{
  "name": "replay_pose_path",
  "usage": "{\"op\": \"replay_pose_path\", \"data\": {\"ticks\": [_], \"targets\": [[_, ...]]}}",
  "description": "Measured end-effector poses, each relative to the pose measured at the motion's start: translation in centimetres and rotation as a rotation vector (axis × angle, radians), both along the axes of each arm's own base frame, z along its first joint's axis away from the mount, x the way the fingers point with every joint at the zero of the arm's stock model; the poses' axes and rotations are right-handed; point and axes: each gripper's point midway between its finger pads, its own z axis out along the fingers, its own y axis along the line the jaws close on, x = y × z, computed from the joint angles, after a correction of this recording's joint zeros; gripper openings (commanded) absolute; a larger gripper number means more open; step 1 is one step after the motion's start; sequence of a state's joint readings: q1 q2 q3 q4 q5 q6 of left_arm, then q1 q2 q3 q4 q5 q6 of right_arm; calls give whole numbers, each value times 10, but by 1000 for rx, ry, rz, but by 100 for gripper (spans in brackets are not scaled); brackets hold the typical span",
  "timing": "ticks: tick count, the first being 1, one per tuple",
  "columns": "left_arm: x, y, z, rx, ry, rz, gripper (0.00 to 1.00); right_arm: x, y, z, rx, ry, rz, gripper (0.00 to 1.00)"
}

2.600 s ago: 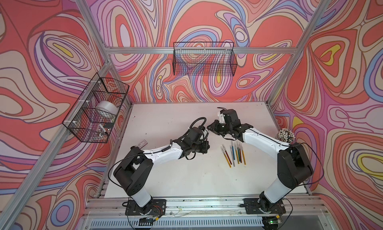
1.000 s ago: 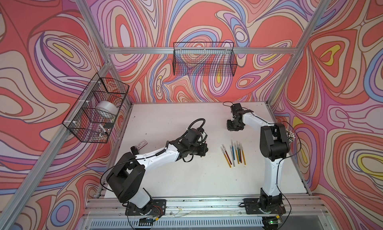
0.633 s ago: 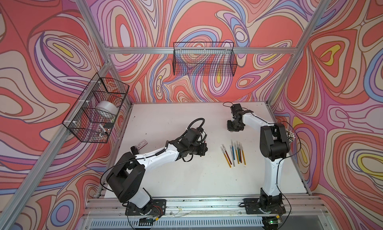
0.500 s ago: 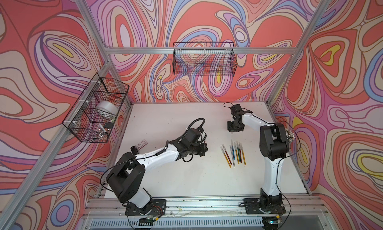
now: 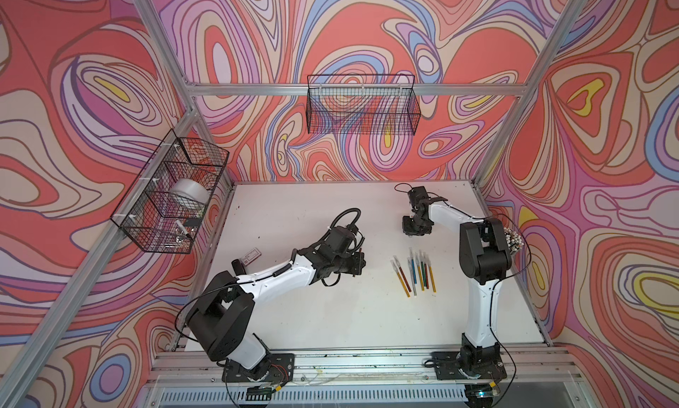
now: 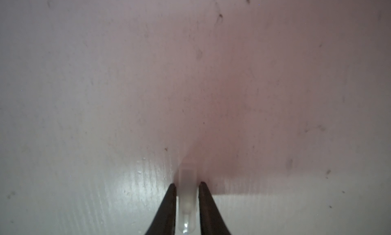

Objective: Remove protective caps from carving knives
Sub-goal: Place the protective sleeve at the center of the board.

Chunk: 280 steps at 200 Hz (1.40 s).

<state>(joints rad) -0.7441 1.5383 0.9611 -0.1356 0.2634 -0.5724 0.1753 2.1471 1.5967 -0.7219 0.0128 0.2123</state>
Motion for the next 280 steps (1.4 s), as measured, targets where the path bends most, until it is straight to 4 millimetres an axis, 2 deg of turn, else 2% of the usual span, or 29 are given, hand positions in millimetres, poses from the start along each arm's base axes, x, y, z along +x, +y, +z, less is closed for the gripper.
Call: {"op": "replay_pose_path", "data": {"ticks": [71, 94, 122, 160, 183, 219, 246, 266, 280], "targets": [[6, 12, -4, 21, 19, 31, 0, 0, -2, 1, -9, -12, -3, 28], [7, 21, -7, 60, 34, 47, 0, -17, -4, 3, -3, -12, -14, 32], [18, 36, -8, 113, 48, 85, 0, -35, -1, 19, -4, -49, -10, 32], [42, 56, -18, 219, 80, 148, 0, -52, 23, 52, 38, -151, 36, 34], [57, 69, -31, 294, 115, 193, 0, -65, 44, 74, 112, -212, 92, 41], [70, 91, -44, 405, 157, 243, 0, -82, 75, 101, 220, -287, 179, 52], [82, 103, -48, 453, 178, 273, 0, -96, 91, 110, 285, -308, 217, 67], [89, 116, -54, 482, 201, 297, 0, -104, 95, 114, 324, -319, 225, 81], [93, 124, -57, 510, 214, 306, 0, -107, 98, 117, 350, -328, 229, 86]]}}
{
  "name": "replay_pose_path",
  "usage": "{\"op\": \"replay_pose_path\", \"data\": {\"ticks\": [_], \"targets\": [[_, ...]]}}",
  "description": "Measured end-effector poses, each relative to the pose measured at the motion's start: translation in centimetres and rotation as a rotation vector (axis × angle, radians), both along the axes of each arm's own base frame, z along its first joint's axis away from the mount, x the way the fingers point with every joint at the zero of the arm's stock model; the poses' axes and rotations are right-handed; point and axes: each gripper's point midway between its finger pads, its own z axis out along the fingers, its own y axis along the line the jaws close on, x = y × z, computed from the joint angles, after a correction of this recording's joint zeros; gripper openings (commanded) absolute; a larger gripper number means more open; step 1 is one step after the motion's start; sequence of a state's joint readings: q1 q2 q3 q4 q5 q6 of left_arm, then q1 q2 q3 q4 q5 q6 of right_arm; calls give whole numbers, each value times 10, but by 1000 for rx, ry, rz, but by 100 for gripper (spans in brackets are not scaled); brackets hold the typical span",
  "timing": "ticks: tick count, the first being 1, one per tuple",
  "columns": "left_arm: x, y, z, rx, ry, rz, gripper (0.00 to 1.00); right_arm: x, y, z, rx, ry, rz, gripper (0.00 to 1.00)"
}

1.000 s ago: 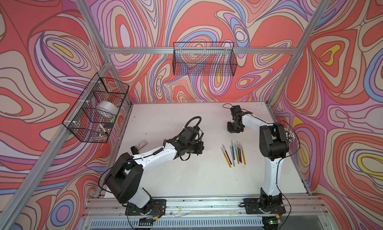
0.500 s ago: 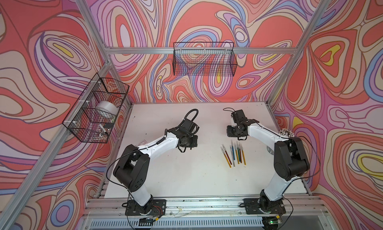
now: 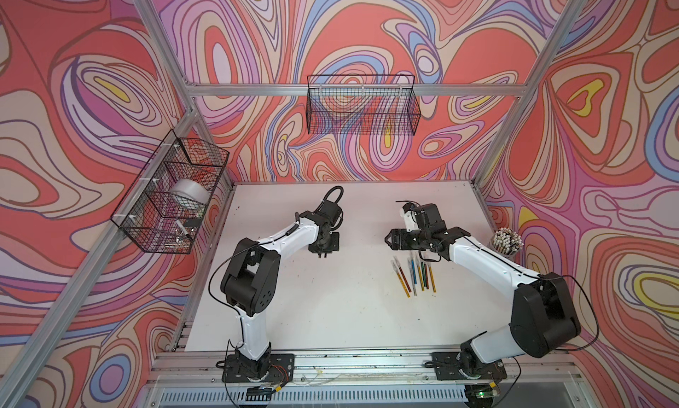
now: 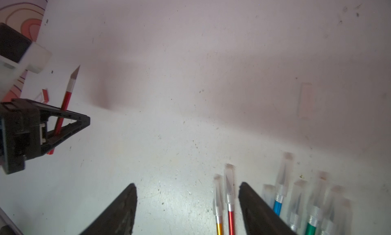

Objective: Remove protective caps from carving knives
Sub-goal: Place the protective sleeve at the center of the board, then place the carving knife at the center of the board.

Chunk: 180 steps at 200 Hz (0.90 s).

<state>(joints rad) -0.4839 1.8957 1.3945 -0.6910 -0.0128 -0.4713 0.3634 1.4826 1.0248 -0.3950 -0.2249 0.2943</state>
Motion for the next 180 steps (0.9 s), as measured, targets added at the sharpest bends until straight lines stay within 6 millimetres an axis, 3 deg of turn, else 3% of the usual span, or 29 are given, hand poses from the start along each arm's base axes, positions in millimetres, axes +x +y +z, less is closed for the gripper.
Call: {"op": "replay_pose_path", "data": {"ticks": [132, 180], "targets": [[31, 50, -15, 106, 73, 63, 0, -2, 5, 7, 40, -18, 12, 88], [37, 58, -18, 98, 84, 69, 0, -3, 6, 8, 41, -18, 16, 88]]}}
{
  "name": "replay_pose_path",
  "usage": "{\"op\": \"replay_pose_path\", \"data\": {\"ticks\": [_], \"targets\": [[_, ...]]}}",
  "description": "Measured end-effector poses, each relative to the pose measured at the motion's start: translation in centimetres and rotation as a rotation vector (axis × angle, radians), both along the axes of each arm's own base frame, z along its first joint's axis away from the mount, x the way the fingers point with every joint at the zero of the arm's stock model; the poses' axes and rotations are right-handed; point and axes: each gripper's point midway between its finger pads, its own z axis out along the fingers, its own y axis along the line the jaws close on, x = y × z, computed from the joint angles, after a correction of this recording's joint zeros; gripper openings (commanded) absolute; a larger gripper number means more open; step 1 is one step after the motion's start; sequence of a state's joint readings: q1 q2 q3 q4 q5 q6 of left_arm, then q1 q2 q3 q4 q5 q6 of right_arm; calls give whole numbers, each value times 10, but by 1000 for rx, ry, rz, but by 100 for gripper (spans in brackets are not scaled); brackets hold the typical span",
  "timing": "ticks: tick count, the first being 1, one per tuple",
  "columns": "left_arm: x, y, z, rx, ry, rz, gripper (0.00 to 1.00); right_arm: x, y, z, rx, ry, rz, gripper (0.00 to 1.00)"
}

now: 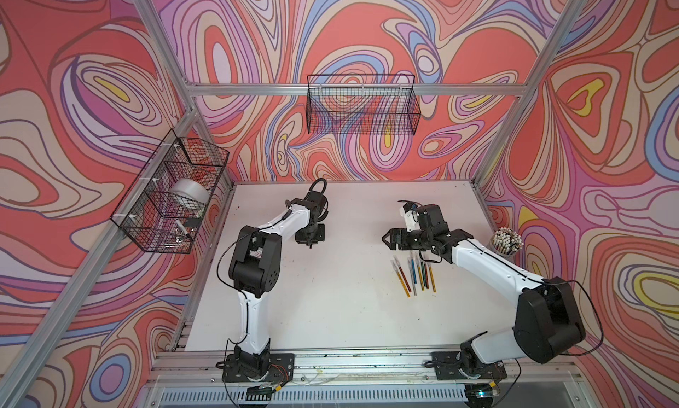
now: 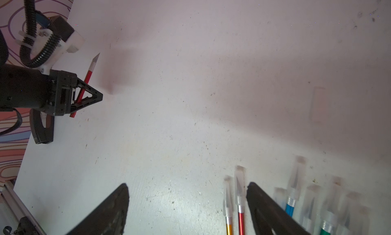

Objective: Remove protective caps from carving knives
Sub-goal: Place the carving knife at the center of the board.

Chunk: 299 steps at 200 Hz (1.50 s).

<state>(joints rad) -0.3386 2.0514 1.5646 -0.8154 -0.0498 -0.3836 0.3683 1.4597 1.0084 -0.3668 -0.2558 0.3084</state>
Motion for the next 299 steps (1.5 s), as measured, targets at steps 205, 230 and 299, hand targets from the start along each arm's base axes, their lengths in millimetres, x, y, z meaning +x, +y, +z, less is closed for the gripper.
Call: {"op": "replay_pose_path", "data": {"ticks": [205, 230, 299], "targets": [[0, 7, -22, 10, 49, 7, 4, -5, 4, 7, 6, -16, 6, 88], [0, 7, -23, 11, 50, 7, 5, -6, 3, 7, 3, -20, 3, 88], [0, 7, -24, 12, 53, 7, 10, -5, 2, 6, -3, -21, -4, 88]]}}
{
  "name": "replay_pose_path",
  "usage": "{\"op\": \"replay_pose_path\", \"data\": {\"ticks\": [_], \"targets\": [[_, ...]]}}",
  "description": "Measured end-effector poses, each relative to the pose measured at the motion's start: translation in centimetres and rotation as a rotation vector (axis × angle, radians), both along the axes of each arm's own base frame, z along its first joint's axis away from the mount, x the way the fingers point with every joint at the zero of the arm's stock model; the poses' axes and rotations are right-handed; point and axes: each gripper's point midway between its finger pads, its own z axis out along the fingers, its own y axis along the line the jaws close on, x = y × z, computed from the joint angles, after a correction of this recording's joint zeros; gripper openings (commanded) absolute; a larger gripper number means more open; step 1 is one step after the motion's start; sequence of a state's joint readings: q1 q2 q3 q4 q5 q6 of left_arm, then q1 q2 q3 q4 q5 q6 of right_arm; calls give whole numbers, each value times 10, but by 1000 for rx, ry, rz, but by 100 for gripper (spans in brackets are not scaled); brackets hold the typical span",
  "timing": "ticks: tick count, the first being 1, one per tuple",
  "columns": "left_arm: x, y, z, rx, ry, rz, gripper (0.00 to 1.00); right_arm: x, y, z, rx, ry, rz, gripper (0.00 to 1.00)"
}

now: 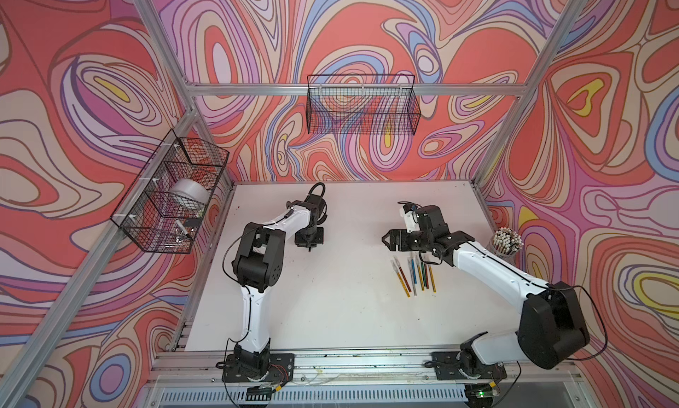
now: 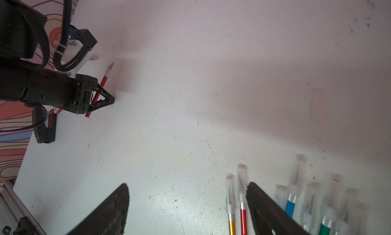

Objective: Remove protective caps from carving knives
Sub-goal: Place the carving knife at the center of the board.

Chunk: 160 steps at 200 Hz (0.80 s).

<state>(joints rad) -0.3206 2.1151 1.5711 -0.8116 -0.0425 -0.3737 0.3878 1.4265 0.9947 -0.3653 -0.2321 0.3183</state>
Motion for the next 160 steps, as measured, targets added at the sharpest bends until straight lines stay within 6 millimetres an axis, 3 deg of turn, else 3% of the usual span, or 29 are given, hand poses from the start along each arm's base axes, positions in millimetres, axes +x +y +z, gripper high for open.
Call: {"op": "replay_pose_path", "data": {"ticks": [160], "targets": [[0, 1, 0, 7, -1, 1, 15, -1, -2, -1, 2, -7, -9, 88]]}}
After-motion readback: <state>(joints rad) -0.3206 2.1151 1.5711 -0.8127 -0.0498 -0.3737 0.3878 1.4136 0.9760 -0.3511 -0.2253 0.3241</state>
